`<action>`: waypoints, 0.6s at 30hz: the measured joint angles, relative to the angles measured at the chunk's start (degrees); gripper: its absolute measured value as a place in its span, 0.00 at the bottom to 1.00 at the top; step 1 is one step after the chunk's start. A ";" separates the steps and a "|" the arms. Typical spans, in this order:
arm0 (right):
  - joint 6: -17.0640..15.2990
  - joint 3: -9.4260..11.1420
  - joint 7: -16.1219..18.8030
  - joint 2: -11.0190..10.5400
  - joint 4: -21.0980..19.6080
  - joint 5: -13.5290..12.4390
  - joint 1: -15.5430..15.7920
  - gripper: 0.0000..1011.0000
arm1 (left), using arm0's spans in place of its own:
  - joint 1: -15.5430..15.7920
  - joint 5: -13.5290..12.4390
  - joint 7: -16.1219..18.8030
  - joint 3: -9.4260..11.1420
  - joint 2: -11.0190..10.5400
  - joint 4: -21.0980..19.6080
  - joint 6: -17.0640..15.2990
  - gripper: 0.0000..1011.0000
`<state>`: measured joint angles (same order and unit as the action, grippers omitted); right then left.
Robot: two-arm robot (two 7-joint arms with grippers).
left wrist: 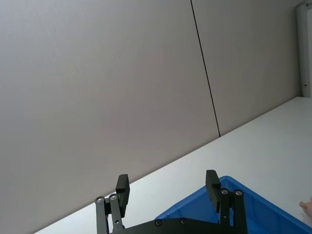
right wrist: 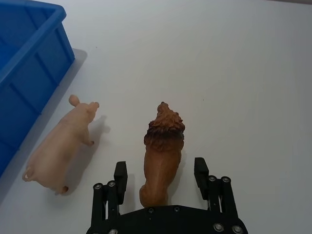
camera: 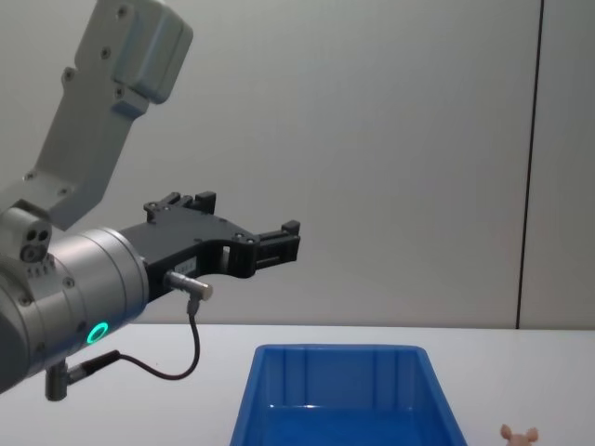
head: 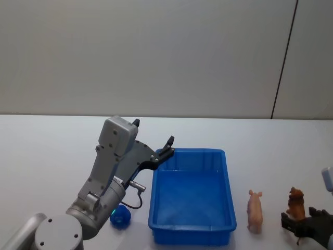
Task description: Pick up the two dolls from the table and place them into the box.
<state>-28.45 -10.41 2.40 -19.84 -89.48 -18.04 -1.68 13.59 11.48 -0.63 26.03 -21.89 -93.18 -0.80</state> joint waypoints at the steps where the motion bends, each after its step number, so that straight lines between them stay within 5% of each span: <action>1: -0.09 -0.01 0.00 0.07 0.14 -0.05 -0.08 0.85 | 0.00 0.00 0.00 0.00 0.00 0.00 0.00 0.99; 14: 0.99 -0.13 0.05 0.77 1.27 0.13 -0.83 0.43 | 0.00 0.00 0.00 0.00 0.00 0.00 0.00 0.99; 18: 2.51 -0.13 -0.02 0.96 1.34 0.57 -1.09 0.37 | 0.00 0.00 0.00 0.00 0.00 0.00 0.00 0.99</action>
<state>-25.95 -10.53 2.38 -18.88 -88.13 -17.47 -2.77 13.59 11.48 -0.63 26.02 -21.89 -93.18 -0.79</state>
